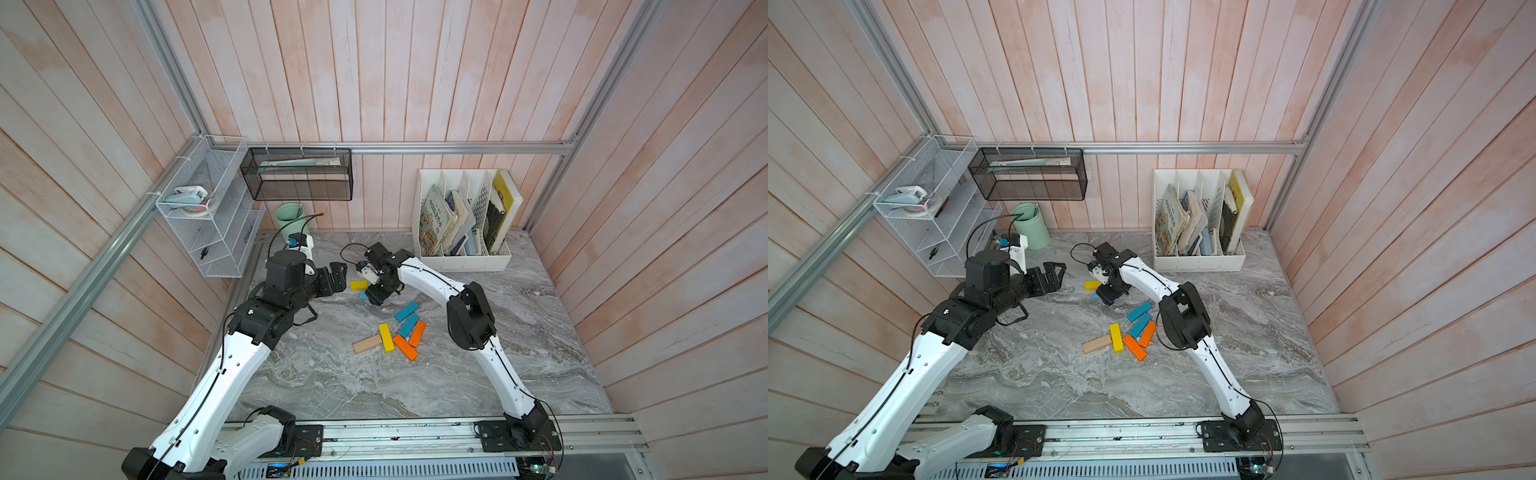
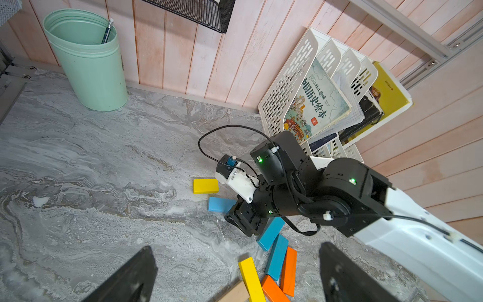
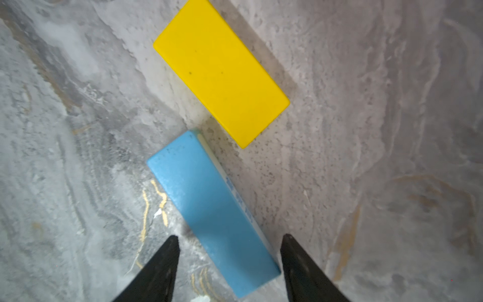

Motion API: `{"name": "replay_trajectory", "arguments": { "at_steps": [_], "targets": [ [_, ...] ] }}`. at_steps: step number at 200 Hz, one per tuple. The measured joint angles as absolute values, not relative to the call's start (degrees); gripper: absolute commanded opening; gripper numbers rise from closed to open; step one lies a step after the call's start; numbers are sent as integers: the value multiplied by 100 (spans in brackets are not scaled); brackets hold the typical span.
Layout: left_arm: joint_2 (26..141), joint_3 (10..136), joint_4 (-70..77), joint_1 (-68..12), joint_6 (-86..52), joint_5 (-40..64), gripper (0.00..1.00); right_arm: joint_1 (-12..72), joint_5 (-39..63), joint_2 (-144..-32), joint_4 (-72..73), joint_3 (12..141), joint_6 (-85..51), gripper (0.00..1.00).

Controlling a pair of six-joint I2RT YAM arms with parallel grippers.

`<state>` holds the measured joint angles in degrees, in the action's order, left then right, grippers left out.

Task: Assemble a giraffe with building blocks
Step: Assemble the building block at the center of the board.

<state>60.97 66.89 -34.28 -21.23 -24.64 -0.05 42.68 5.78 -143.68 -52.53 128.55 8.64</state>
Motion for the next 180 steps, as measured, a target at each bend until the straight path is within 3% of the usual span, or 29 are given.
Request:
{"name": "replay_trajectory", "arguments": {
  "at_steps": [103, 180],
  "targets": [
    [6281, 6678, -3304, -2123, -2351, -47, 100, 4731, 519, -14344, -5196, 12691, 928, 61],
    [6276, 6486, -3218, -2123, -2314, -93, 100, 5028, 703, -13583, -4447, 11303, 596, 61]
  ]
}}
